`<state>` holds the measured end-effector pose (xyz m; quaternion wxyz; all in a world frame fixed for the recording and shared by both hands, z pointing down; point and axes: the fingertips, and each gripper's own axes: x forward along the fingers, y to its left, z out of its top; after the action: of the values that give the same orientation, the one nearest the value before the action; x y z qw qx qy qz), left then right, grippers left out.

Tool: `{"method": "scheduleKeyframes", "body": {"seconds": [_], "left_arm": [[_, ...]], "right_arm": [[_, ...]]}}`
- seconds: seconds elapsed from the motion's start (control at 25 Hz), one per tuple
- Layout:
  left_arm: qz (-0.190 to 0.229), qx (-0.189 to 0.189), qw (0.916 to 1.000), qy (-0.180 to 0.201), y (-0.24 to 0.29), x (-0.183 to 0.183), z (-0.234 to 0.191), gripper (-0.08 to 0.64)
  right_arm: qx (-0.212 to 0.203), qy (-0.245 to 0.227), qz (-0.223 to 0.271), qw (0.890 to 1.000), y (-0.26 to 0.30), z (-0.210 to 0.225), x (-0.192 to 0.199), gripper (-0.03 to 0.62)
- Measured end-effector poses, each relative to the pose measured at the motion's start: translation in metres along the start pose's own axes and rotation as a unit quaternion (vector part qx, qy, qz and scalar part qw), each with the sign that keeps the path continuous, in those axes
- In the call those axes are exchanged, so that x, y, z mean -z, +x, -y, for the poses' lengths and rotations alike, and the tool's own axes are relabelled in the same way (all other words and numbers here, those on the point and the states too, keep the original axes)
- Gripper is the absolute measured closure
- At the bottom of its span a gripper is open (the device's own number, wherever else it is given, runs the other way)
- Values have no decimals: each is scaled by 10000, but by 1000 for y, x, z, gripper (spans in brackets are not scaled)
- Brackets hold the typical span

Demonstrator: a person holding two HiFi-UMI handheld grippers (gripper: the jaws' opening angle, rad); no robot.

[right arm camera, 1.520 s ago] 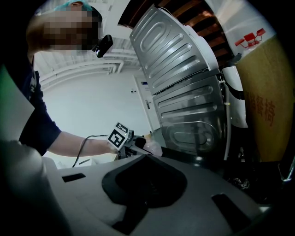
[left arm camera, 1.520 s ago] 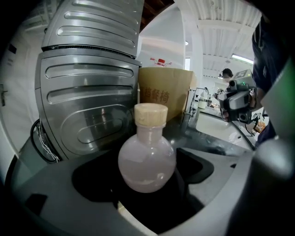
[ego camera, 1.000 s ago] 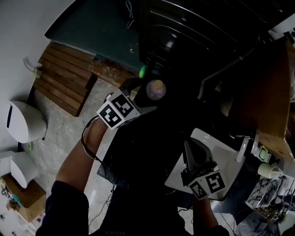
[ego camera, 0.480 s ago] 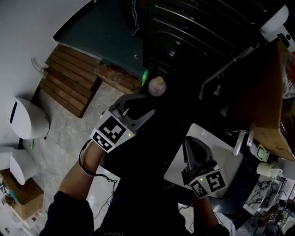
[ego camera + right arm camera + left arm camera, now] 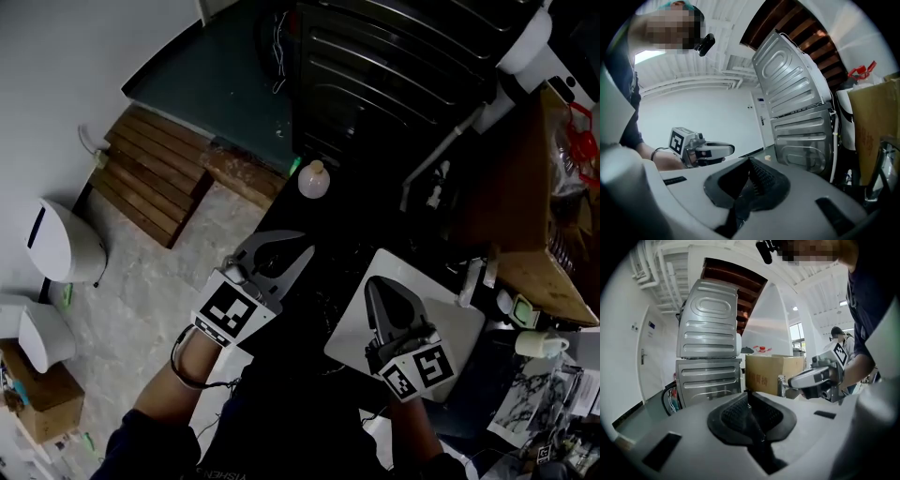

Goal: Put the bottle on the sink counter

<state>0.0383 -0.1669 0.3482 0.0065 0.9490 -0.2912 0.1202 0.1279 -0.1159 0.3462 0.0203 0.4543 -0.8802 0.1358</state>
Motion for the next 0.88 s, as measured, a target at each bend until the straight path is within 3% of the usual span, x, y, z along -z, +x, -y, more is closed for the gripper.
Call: {"method": "scheduleKeyframes", "body": {"seconds": [0.44, 0.88], "left_arm": [[87, -400, 9992, -23, -23, -7, 49, 554], [21, -235, 9995, -196, -37, 2, 77, 554]], "right_arm": [[-355, -180, 92, 9992, -29, -27, -6, 568], [-292, -263, 120, 9992, -44, -41, -12, 568]]}}
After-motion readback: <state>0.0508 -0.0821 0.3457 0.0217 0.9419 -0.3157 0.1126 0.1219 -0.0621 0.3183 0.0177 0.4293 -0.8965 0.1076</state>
